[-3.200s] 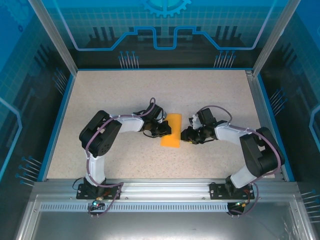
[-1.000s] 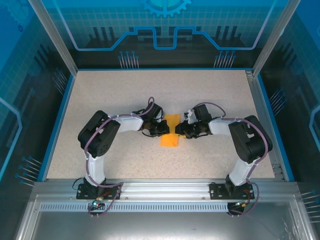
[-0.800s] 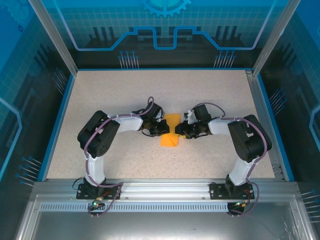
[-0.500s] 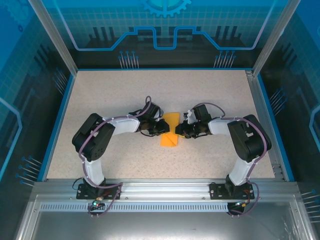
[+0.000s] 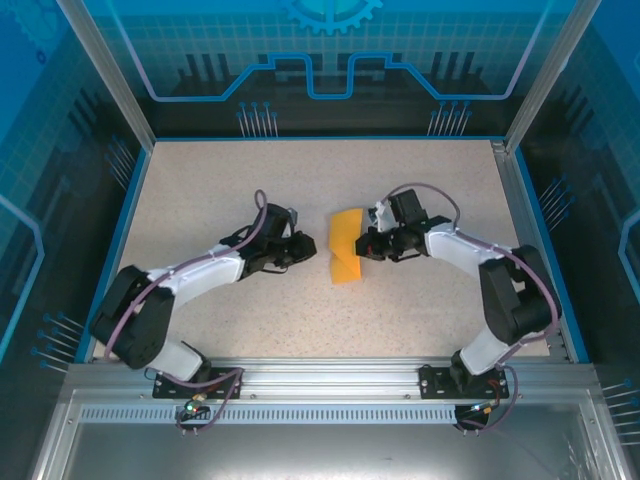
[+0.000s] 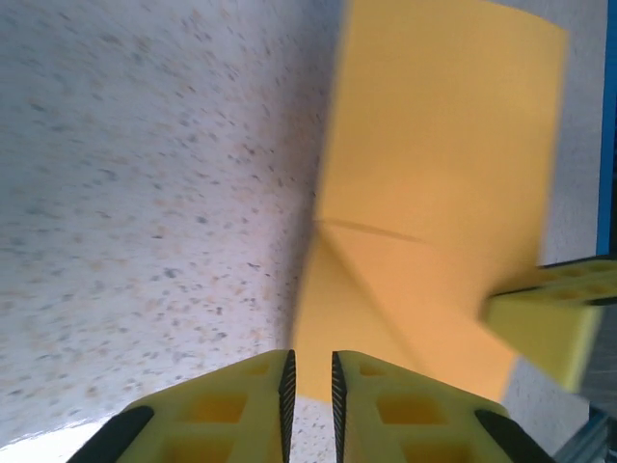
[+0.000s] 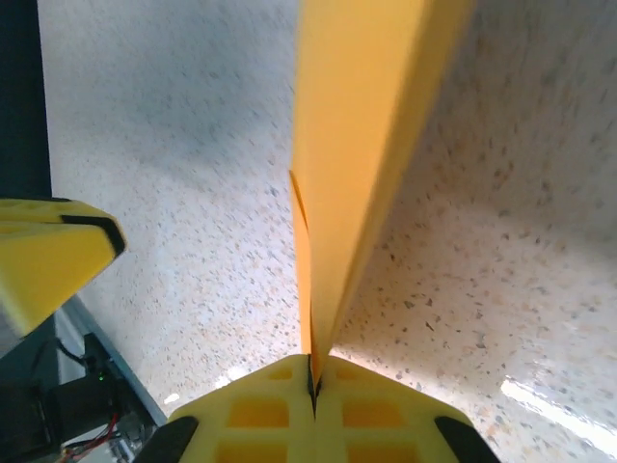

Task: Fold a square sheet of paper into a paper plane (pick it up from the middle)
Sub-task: Turn over the paper at the center of the table.

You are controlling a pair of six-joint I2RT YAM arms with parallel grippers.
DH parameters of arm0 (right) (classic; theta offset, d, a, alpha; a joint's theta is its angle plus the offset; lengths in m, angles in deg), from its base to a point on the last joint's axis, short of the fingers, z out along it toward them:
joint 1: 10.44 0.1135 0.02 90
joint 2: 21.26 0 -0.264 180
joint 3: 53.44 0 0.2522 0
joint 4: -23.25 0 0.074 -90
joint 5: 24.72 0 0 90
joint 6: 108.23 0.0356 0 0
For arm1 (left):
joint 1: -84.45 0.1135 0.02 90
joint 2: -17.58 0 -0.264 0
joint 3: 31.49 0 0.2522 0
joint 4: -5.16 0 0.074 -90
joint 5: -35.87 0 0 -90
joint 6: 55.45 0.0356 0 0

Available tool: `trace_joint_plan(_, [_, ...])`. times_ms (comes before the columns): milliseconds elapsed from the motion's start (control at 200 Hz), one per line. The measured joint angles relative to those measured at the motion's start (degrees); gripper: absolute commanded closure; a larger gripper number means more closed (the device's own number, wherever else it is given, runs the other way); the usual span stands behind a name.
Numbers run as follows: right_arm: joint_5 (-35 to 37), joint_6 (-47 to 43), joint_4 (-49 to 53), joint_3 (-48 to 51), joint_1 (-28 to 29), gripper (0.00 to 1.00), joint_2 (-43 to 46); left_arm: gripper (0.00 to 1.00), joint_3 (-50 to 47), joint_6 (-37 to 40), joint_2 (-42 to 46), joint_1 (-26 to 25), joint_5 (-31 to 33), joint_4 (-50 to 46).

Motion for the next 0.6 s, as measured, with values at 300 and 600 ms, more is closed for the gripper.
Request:
trace_joint_plan(300, [41.2,-4.3,37.0,-24.5,11.7,0.99,3.2,0.71,-3.5,-0.3,11.7,2.3,10.5,-3.5])
trace_joint_plan(600, [58.6,1.2,56.0,-34.1,20.2,0.98,-13.4,0.7,-6.6,-5.3,20.3,3.4,25.3,-13.1])
